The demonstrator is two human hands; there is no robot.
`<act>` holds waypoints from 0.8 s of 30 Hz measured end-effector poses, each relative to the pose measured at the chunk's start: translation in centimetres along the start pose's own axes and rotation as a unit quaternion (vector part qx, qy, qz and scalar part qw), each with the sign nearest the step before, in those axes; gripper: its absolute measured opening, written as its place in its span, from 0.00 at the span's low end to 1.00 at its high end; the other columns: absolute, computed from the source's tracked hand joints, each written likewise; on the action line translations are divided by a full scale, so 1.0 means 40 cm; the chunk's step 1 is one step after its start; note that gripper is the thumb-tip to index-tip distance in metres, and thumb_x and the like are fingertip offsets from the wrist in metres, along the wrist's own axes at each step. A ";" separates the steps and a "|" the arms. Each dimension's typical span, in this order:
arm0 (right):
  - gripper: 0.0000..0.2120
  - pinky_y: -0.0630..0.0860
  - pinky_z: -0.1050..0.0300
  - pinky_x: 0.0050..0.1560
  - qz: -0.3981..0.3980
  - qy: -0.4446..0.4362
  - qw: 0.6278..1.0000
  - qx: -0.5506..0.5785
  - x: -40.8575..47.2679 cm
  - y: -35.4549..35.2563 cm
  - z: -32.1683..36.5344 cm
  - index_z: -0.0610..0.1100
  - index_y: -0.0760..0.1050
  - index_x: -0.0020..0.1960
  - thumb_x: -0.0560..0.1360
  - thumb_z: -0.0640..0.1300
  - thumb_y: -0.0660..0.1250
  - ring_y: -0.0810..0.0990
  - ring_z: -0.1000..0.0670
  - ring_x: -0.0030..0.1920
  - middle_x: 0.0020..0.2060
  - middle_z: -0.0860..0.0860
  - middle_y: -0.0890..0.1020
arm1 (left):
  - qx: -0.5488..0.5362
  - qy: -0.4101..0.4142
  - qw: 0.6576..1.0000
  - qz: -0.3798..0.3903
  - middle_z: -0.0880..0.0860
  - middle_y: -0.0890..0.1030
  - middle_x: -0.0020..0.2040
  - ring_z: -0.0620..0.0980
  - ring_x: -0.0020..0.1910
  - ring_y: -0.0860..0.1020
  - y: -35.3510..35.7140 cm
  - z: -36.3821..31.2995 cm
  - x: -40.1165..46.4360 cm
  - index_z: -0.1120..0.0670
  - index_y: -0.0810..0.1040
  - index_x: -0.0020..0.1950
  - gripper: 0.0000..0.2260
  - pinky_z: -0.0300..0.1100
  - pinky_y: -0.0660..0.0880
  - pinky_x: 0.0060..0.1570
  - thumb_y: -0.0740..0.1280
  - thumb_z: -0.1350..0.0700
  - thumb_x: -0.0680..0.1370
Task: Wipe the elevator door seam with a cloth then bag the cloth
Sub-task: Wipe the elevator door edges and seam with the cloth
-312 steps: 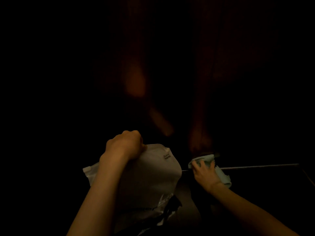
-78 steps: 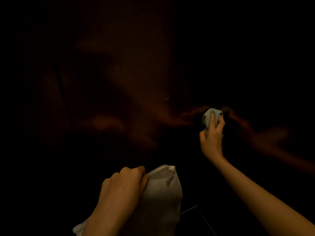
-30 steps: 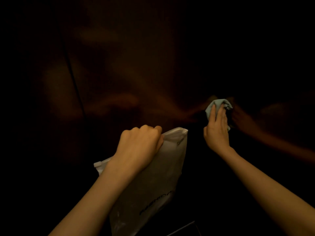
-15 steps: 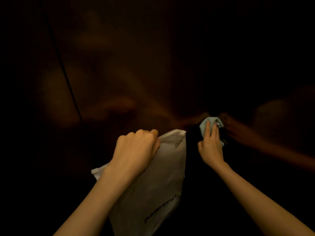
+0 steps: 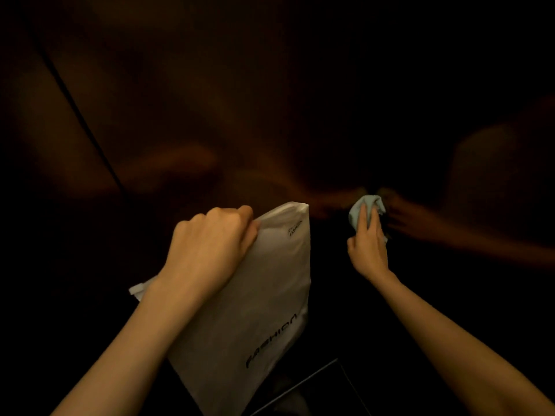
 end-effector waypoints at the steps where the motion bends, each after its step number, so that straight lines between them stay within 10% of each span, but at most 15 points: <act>1: 0.38 0.71 0.46 0.64 0.035 0.008 0.999 -0.017 -0.018 0.030 -0.017 0.40 0.42 0.77 0.76 0.40 0.63 0.55 0.39 0.74 0.76 0.40 0.46 | -0.001 0.005 1.000 0.002 0.47 0.75 0.42 0.51 0.40 0.77 0.003 -0.002 0.005 0.47 0.68 0.46 0.12 0.46 0.74 0.36 0.50 0.43 0.80; 7: 0.35 0.77 0.51 0.54 0.042 0.017 0.999 -0.011 -0.022 0.048 -0.046 0.42 0.45 0.77 0.77 0.39 0.62 0.72 0.41 0.63 0.75 0.42 0.46 | 0.010 0.010 1.000 0.019 0.46 0.73 0.38 0.48 0.35 0.75 0.017 0.008 0.025 0.46 0.66 0.43 0.12 0.45 0.76 0.34 0.49 0.43 0.79; 19: 0.31 0.57 0.46 0.72 -0.153 -0.088 0.983 0.059 0.172 -0.352 0.154 0.39 0.49 0.76 0.77 0.37 0.59 0.50 0.38 0.74 0.75 0.38 0.50 | -0.002 0.022 0.999 -0.025 0.47 0.73 0.37 0.50 0.36 0.76 -0.188 -0.007 0.127 0.48 0.68 0.43 0.12 0.45 0.74 0.33 0.51 0.44 0.80; 24: 0.31 0.64 0.45 0.69 -0.138 -0.099 0.985 0.017 0.201 -0.444 0.176 0.40 0.48 0.76 0.78 0.39 0.59 0.51 0.40 0.74 0.75 0.39 0.49 | -0.014 0.025 0.997 -0.067 0.46 0.72 0.36 0.51 0.37 0.76 -0.275 -0.018 0.142 0.48 0.67 0.42 0.12 0.44 0.70 0.32 0.51 0.44 0.80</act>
Point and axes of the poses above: each hand's wrist, its own x-axis towards the middle knuckle, its own y-axis out of the palm, z = x × y, the point moved 2 cm from there along x, towards the middle knuckle
